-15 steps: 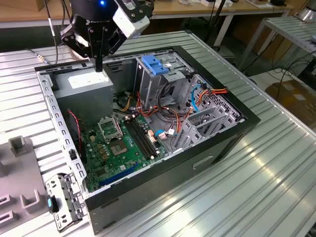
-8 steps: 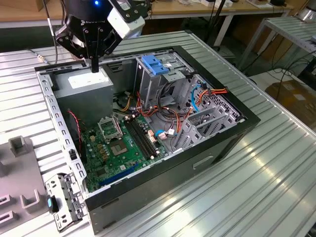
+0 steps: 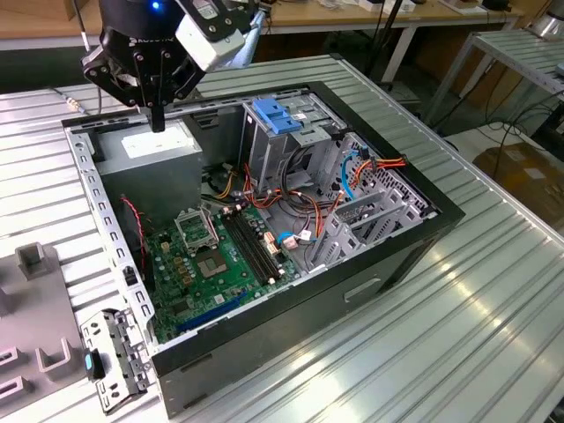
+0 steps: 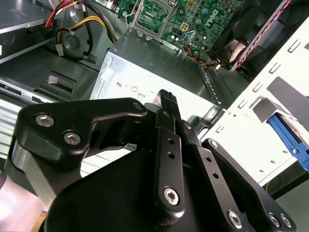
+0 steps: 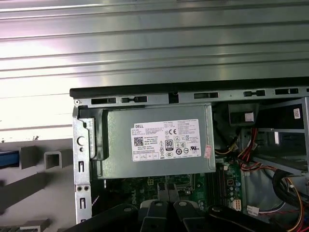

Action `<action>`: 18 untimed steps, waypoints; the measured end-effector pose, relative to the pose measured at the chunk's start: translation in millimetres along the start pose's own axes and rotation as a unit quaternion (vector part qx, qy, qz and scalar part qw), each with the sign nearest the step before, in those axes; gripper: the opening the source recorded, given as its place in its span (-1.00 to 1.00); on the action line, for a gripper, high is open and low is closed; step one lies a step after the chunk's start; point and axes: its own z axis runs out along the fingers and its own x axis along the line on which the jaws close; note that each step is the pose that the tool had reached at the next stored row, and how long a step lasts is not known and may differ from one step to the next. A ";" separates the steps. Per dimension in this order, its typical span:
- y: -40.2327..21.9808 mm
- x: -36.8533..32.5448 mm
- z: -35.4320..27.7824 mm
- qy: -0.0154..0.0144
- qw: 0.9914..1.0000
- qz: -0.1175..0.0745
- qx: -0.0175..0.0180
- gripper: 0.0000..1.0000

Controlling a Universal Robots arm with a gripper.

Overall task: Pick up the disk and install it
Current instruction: 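Reach for the disk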

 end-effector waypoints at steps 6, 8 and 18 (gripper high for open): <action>-0.4 5.3 0.0 0.000 1.000 0.000 0.000 -0.79; -0.6 7.7 -0.1 0.000 1.000 0.000 0.000 -0.79; -1.1 14.4 -0.2 0.001 1.000 0.000 0.000 -0.79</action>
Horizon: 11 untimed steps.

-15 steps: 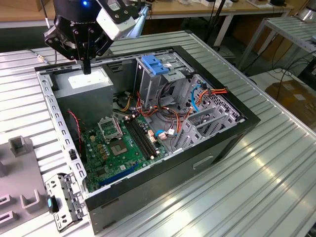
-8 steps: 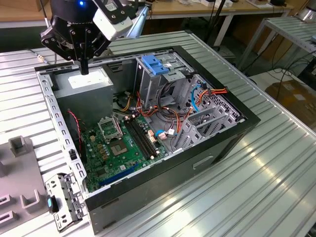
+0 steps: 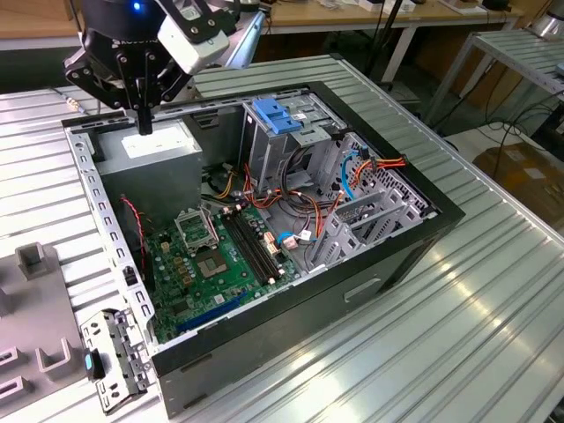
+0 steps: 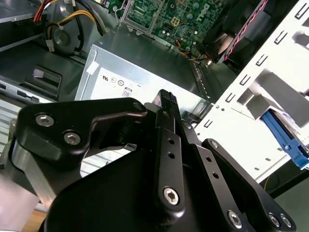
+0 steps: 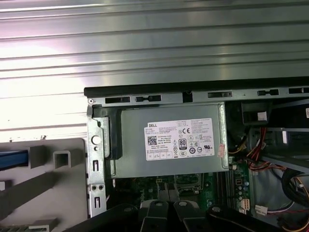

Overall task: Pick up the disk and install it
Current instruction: 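Reach for the disk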

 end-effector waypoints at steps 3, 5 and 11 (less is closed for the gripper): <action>-0.2 2.1 -0.1 0.000 1.000 0.000 0.000 -0.79; -0.2 3.3 -0.1 0.000 1.000 0.000 0.000 -0.79; -0.5 7.1 -0.1 0.000 1.000 0.000 0.000 -0.79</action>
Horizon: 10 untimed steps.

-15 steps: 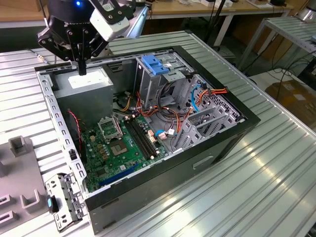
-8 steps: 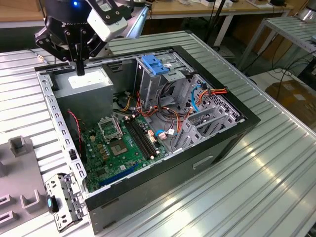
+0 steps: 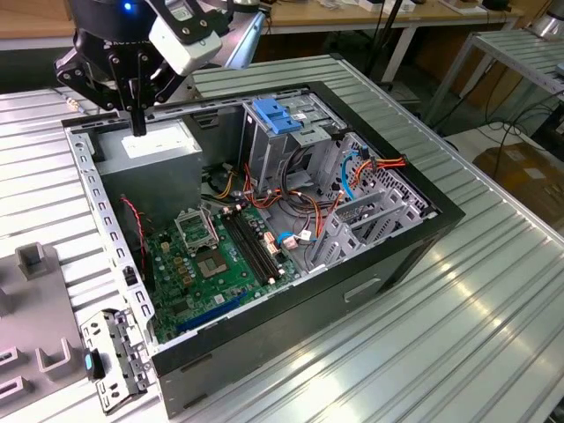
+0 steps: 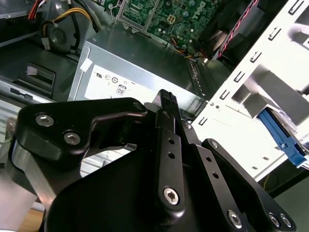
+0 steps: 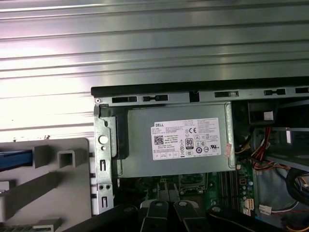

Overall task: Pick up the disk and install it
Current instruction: 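Reach for the disk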

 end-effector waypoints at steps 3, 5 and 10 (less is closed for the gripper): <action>-0.1 1.7 0.0 0.000 1.000 0.000 0.000 -0.79; -0.2 2.6 0.0 0.000 1.000 0.000 0.000 -0.79; -0.5 7.0 0.0 0.001 1.000 0.000 0.000 -0.79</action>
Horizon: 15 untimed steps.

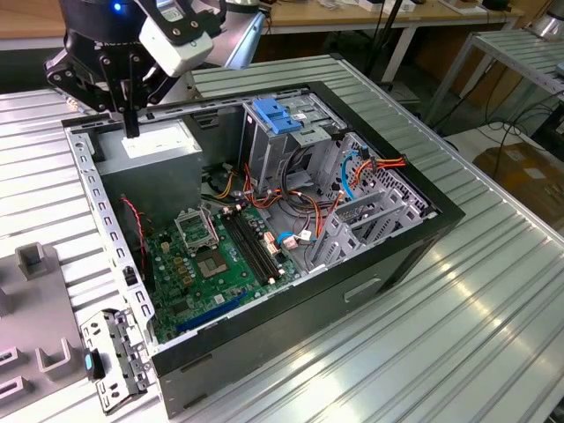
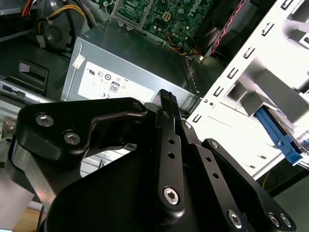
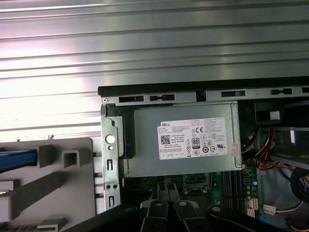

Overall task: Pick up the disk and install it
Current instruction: 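Reach for the disk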

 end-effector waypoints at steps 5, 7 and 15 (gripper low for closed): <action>-0.2 2.4 0.0 0.000 1.000 0.000 0.000 -0.79; -0.3 3.9 0.1 0.001 1.000 0.000 0.000 -0.79; -0.6 7.7 0.1 0.001 1.000 0.000 0.000 -0.79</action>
